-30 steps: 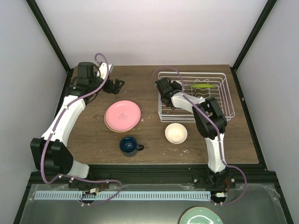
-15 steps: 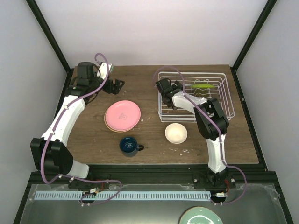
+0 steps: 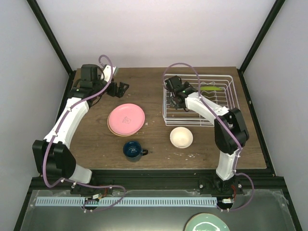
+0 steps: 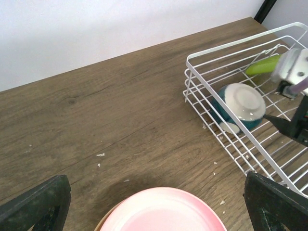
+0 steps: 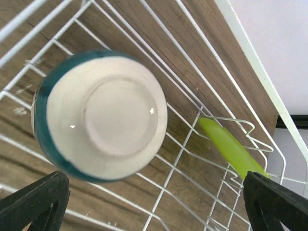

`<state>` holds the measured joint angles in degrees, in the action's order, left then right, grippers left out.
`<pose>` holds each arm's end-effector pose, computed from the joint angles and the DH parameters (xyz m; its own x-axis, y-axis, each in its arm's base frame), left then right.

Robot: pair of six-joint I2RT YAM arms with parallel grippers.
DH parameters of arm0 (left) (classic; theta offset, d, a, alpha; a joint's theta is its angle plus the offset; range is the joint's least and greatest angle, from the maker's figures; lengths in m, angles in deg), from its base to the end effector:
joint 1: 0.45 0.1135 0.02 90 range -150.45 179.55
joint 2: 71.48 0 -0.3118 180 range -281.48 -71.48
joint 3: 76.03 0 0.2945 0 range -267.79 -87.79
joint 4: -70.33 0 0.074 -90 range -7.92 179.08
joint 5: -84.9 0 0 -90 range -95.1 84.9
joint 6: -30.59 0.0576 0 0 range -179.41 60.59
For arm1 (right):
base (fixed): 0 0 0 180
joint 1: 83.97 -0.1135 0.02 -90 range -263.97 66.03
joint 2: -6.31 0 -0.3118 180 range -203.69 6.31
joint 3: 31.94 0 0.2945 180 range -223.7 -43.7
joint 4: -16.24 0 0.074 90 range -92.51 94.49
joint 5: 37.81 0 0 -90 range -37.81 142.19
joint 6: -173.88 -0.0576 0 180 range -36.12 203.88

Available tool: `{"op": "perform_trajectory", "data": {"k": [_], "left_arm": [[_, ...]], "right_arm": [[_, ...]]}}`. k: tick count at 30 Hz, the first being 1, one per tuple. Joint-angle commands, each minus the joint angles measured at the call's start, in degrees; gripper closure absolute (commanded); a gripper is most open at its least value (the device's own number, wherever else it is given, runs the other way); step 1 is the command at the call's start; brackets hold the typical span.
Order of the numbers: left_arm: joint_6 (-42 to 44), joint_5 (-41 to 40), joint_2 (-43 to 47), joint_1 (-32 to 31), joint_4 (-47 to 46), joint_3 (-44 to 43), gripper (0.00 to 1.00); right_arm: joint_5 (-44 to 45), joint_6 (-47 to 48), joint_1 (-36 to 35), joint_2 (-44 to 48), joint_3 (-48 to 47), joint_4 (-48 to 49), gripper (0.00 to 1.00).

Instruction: Load the mixed dishes into the dish rack

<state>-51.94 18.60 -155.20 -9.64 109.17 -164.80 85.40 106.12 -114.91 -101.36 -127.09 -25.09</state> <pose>0.3759 -0.0843 0.3789 -0.4825 0.1986 -0.8531 0.5433 0.8318 -0.1136 0.4230 0.2168 0.2481 -0.5831 -0.7188 -0.3786 -0.4038 0.6609 -0.6326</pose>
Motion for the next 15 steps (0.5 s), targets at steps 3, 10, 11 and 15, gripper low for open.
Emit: {"op": "perform_trajectory", "data": {"k": [3, 10, 11, 15], "left_arm": [[-0.5, 1.8, -1.2, 0.1, -0.7, -0.6, 0.0], [0.0, 2.6, -2.5, 0.1, 0.4, -1.0, 0.0], [0.3, 2.6, -2.7, 0.1, 0.8, -1.0, 0.0], [2.7, 0.2, -3.3, -1.7, 2.9, -1.9, 0.0]], "right_arm": [[-7.1, -3.9, -0.5, 7.9, 1.1, -7.3, 0.0], [-9.6, -6.9, -0.1, 11.2, -0.4, -7.6, 0.0], [-11.0, -7.8, 0.2, 10.6, -1.5, -8.3, 0.0], [-17.9, -12.3, 2.1, 8.9, -6.1, -10.3, 0.0]]}}
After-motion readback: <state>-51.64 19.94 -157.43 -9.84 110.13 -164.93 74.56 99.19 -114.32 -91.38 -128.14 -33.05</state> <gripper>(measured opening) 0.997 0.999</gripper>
